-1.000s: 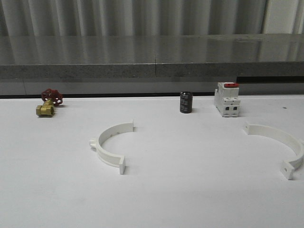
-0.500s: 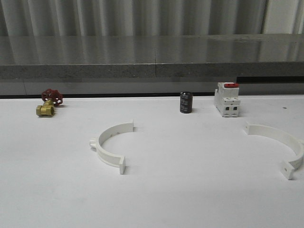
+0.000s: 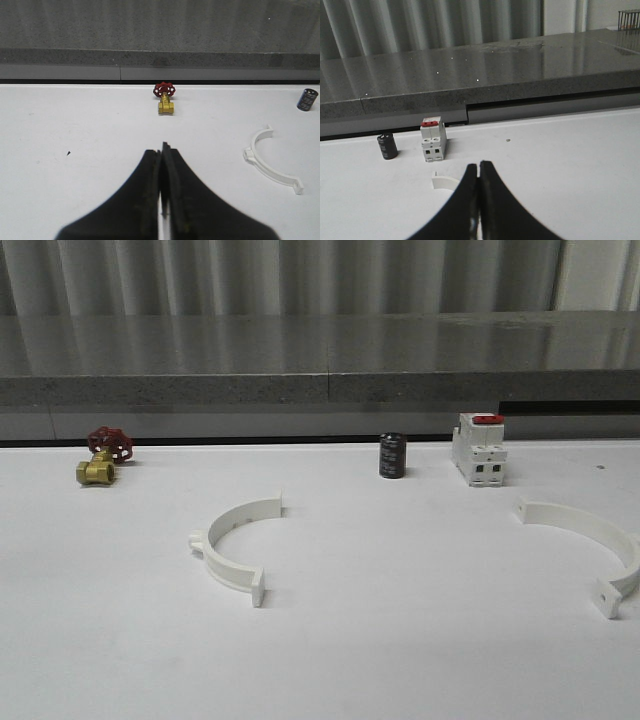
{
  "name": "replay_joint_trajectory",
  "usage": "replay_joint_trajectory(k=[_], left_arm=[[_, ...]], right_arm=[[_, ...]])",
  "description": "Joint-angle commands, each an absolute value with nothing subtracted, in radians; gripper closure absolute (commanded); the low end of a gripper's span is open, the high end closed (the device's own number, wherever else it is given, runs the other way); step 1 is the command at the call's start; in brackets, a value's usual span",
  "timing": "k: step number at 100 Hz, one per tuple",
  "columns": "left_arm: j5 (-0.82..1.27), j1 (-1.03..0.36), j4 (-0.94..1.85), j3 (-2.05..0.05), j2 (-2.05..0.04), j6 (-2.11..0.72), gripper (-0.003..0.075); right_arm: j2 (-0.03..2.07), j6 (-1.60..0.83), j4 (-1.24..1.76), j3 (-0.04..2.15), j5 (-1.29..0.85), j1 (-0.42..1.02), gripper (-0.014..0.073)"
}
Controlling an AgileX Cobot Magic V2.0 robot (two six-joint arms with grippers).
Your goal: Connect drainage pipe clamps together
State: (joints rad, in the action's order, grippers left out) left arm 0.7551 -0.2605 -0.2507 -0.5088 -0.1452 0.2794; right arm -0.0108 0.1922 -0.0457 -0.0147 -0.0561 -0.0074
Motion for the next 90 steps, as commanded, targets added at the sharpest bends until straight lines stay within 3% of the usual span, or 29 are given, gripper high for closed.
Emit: replay_joint_trajectory(k=[1,24,61,90], left_arm=[[0.687,-0.260,-0.262,-0.531,-0.158,0.279,0.0741],[0.687,-0.260,-0.262,-0.531,-0.158,0.279,0.0741],[0.687,-0.260,-0.262,-0.531,-0.158,0.279,0.0741],[0.687,-0.260,-0.262,-0.531,-0.158,0.279,0.0741]], right_arm=[[-0.012,0.190,-0.056,0.063,0.015,-0.012,0.0661],[0.158,0.190,-0.056,0.244,-0.168,-0.012,0.0661],[0.608,0.190,-0.055,0.579,-0.447,-0.012,0.0661],[0.834,0.190,-0.055,0.665,-0.476,-0.012,0.0659]])
